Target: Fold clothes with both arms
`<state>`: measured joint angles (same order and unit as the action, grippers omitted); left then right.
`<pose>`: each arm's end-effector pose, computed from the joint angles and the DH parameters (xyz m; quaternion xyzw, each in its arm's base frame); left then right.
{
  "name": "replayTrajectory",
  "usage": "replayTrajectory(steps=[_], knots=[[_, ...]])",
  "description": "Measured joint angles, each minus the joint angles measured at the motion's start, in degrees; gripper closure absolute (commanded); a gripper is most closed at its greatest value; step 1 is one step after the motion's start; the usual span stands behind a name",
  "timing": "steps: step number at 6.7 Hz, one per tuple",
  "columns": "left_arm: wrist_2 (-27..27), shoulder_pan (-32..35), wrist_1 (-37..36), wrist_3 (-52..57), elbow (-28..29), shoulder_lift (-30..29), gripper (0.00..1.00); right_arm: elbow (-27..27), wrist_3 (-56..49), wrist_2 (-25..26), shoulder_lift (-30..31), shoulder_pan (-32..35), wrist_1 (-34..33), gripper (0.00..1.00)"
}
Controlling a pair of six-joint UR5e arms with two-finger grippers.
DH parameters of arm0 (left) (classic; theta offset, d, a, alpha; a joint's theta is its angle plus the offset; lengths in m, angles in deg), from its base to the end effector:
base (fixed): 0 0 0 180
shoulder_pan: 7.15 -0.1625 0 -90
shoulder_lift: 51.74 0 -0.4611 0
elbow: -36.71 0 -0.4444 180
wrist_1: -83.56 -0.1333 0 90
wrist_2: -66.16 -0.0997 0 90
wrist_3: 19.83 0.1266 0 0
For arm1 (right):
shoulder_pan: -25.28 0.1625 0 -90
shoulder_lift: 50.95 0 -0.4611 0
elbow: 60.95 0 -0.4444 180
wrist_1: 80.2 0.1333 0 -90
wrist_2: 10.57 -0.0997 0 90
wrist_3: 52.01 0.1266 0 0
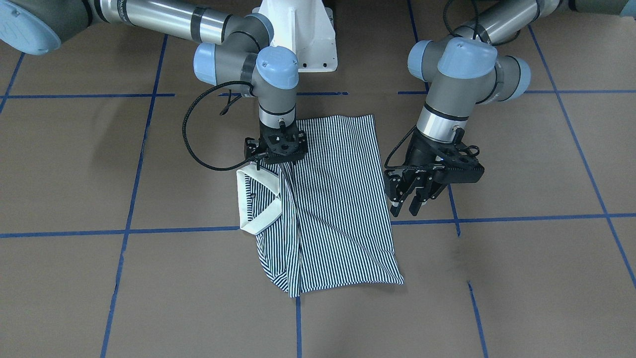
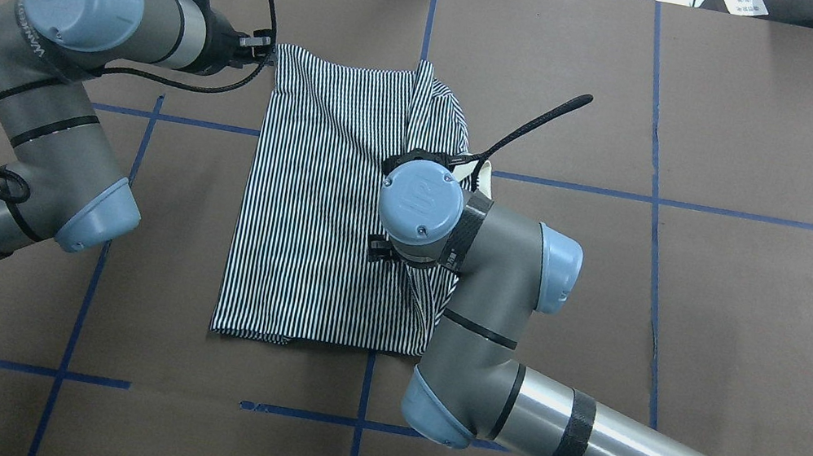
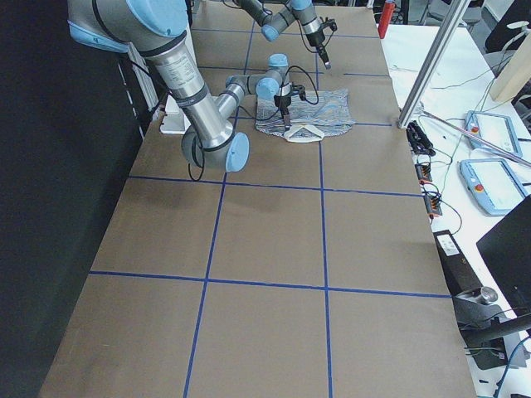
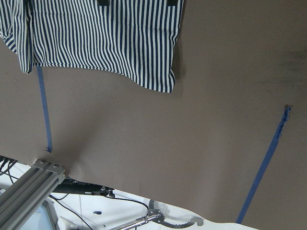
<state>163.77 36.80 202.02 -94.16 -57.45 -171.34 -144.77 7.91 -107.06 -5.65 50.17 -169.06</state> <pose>0.4625 -0.6077 0.2867 0.2070 0.4756 -0.1754 0.8368 -0.7020 -0.4569 0.2467 0.1091 -0.3250 -0.0617 0.9374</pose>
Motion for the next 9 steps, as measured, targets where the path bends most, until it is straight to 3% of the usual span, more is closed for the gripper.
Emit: replayTrajectory(steps=[3, 7, 9], knots=[[0.0, 0.0, -0.2, -0.2, -0.6, 0.1, 0.50, -1.6, -0.9, -0.4, 2.6, 0.9, -0.1, 0.00], [0.0, 0.0, -0.7, -0.4, -2.0, 1.0, 0.50, -12.1, -5.0, -0.8, 13.0, 2.0, -0.3, 0.00], [0.0, 0.0, -0.7, -0.3, -2.3, 1.0, 0.50, -8.6, -4.1, -0.7, 8.0, 3.4, 0.0, 0.00]])
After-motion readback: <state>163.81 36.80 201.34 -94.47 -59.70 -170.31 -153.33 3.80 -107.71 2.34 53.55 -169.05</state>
